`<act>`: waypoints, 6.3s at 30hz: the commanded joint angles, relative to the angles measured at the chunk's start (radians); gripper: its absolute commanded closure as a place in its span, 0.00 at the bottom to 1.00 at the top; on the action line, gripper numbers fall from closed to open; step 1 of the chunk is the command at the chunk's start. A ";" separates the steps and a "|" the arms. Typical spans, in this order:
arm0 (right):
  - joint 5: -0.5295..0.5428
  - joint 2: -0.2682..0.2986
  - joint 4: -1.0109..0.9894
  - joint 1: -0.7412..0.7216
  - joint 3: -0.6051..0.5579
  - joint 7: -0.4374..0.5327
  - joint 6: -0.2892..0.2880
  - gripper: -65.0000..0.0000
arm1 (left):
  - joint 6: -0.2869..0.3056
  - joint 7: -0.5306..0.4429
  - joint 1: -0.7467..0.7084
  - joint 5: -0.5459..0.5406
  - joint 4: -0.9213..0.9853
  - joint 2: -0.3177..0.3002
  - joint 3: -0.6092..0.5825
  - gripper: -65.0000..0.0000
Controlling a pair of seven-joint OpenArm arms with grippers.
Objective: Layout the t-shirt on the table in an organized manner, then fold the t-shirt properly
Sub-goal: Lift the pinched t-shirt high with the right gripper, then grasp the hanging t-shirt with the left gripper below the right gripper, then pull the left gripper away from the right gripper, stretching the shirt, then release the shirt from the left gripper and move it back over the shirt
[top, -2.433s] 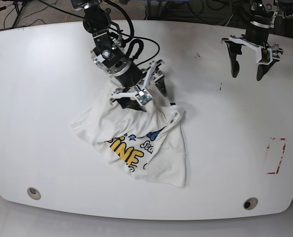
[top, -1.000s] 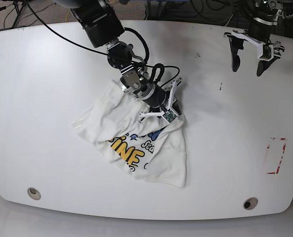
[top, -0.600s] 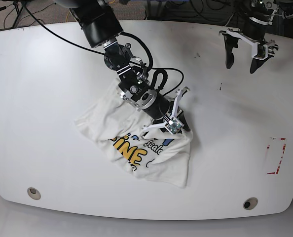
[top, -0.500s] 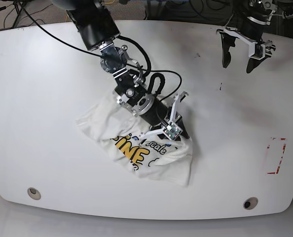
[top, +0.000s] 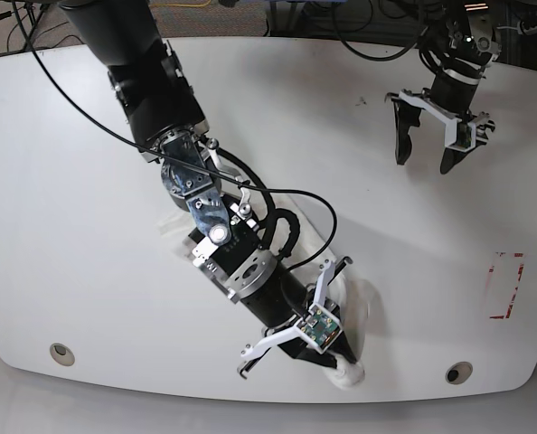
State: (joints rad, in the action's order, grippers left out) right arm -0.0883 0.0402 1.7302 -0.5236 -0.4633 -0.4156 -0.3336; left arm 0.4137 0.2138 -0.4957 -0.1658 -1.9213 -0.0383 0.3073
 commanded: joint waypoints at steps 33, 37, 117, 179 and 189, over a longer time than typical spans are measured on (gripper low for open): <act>0.018 0.039 0.086 -0.479 0.005 -0.079 0.006 0.99 | -0.002 0.109 0.328 -0.013 0.309 0.051 -0.290 0.34; 0.018 0.039 0.086 -0.479 0.005 -0.079 0.006 0.99 | -0.003 0.109 0.392 -0.013 0.389 0.073 -0.300 0.34; 0.009 0.092 -0.031 -0.428 0.304 -0.079 -0.112 0.99 | -0.171 0.393 0.513 -0.013 0.171 -0.114 -0.202 1.00; 0.009 0.155 -0.075 -0.459 0.298 -0.134 -0.115 0.99 | 0.012 0.467 0.641 -0.011 0.047 -0.045 -0.078 0.32; 0.008 0.143 -0.026 -0.419 0.260 -0.142 -0.115 0.99 | 0.009 0.408 0.681 -0.008 0.308 0.088 -0.173 0.30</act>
State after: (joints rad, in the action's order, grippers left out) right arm -0.0803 0.1741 1.6733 -0.9108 -0.2115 -0.5835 -0.4648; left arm 0.4252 0.6754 0.1349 -0.1608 -1.6520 0.0292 0.1490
